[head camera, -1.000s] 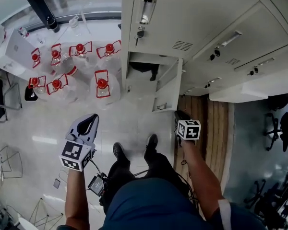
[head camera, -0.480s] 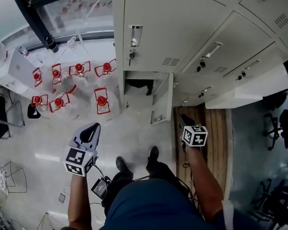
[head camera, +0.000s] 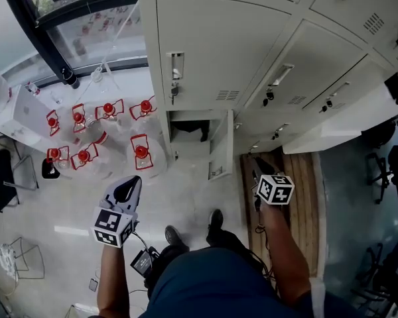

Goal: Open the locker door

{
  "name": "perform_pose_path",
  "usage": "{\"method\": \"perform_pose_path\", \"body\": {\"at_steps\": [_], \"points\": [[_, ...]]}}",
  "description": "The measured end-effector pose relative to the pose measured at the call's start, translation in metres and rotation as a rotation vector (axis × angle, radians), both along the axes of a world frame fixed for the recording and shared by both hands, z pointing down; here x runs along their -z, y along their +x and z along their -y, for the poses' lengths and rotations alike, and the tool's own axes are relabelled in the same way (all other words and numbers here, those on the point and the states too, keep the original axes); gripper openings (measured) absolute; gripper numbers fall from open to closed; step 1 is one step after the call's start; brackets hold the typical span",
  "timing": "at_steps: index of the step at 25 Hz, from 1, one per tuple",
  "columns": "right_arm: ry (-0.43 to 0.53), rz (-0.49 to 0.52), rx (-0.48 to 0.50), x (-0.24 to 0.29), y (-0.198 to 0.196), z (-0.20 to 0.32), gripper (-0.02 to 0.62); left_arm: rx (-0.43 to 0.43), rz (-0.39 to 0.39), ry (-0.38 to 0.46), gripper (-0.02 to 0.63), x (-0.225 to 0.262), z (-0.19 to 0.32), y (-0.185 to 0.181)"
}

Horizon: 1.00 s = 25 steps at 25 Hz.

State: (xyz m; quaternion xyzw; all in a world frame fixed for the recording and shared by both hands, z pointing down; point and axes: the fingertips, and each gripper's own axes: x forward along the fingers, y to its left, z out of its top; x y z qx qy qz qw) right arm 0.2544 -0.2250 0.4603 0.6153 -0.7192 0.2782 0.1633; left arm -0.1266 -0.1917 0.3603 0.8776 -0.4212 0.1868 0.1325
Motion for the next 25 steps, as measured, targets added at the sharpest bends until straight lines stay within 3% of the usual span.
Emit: {"method": "perform_pose_path", "body": {"at_steps": [8, 16, 25], "points": [[0.024, -0.005, -0.055, 0.005, 0.010, 0.001, 0.048, -0.006, -0.001, -0.010, 0.018, -0.002, -0.003, 0.009], [0.061, -0.086, 0.013, 0.022, 0.012, -0.001, 0.038, 0.001, 0.003, -0.001, 0.018, 0.006, -0.011, 0.011], [0.068, -0.077, 0.007, 0.030, 0.019, -0.021, 0.037, -0.001, 0.005, 0.012, 0.018, 0.014, -0.031, 0.017]]}}
